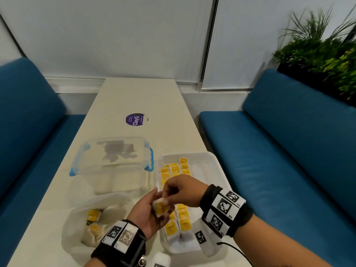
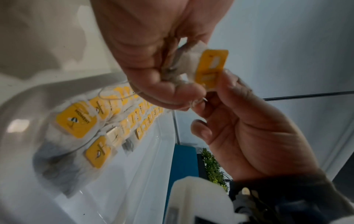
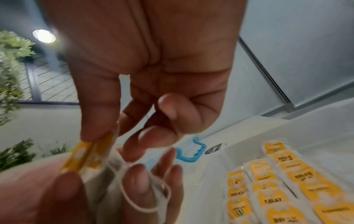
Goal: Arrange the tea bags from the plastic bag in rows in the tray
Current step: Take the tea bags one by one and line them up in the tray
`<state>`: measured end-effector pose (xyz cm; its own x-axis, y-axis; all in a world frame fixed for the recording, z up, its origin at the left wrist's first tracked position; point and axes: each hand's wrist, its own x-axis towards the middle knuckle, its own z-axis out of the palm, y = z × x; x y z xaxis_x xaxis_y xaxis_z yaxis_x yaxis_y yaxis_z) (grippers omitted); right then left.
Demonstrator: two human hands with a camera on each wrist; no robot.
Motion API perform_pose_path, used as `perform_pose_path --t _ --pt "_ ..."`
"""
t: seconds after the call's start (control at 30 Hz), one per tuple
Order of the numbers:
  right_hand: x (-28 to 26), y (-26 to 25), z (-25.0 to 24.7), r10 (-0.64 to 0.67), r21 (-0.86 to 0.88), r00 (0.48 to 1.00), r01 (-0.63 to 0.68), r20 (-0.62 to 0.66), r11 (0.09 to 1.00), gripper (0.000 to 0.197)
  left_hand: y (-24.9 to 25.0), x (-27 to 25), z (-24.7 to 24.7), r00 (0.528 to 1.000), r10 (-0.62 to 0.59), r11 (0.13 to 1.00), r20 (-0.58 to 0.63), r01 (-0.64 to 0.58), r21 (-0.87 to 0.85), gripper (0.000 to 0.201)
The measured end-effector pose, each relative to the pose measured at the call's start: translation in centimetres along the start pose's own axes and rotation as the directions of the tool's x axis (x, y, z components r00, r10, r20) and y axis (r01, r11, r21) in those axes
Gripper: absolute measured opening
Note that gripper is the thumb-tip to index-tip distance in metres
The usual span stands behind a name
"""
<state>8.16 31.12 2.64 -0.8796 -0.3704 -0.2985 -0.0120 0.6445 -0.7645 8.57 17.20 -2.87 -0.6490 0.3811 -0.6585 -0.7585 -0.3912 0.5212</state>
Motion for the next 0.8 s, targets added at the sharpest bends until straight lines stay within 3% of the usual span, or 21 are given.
perform_pose_path --t 0.13,0.2,0.33,0.5,0.63,0.73,0.8 --pt "0.0 0.1 -0.2 0.047 0.072 0.998 -0.045 -0.035 0.996 0.022 0.2 -0.5 -0.1 0.999 0.028 0.998 0.045 -0.030 0.056 0.032" --pt "0.0 0.2 -0.5 0.080 0.056 0.994 -0.076 -0.071 0.996 0.024 0.1 -0.7 -0.1 0.996 0.075 0.989 0.048 -0.080 0.123 0.022" --pt "-0.2 0.6 -1.1 0.146 0.151 0.972 -0.118 -0.186 0.981 0.010 -0.2 -0.7 0.0 0.989 0.123 0.967 0.086 -0.139 0.215 0.005" --pt "-0.8 0.9 -0.6 0.289 0.291 0.946 -0.238 -0.145 0.927 0.018 -0.2 -0.5 1.0 0.979 0.195 0.949 0.062 -0.204 0.241 0.008" --pt "-0.7 1.7 -0.6 0.295 0.368 0.903 -0.172 -0.311 0.914 0.022 -0.3 -0.2 1.1 0.980 0.188 0.953 0.060 -0.197 0.231 0.009" --pt "-0.6 2.9 -1.7 0.224 0.100 0.815 -0.202 -0.534 0.974 0.023 -0.3 0.0 0.8 0.986 0.160 0.963 0.044 -0.166 0.211 0.007" --pt "-0.6 4.0 -2.6 0.222 -0.021 0.800 -0.281 -0.557 0.960 0.021 -0.2 0.2 0.5 0.989 0.145 0.966 0.034 -0.148 0.214 0.019"
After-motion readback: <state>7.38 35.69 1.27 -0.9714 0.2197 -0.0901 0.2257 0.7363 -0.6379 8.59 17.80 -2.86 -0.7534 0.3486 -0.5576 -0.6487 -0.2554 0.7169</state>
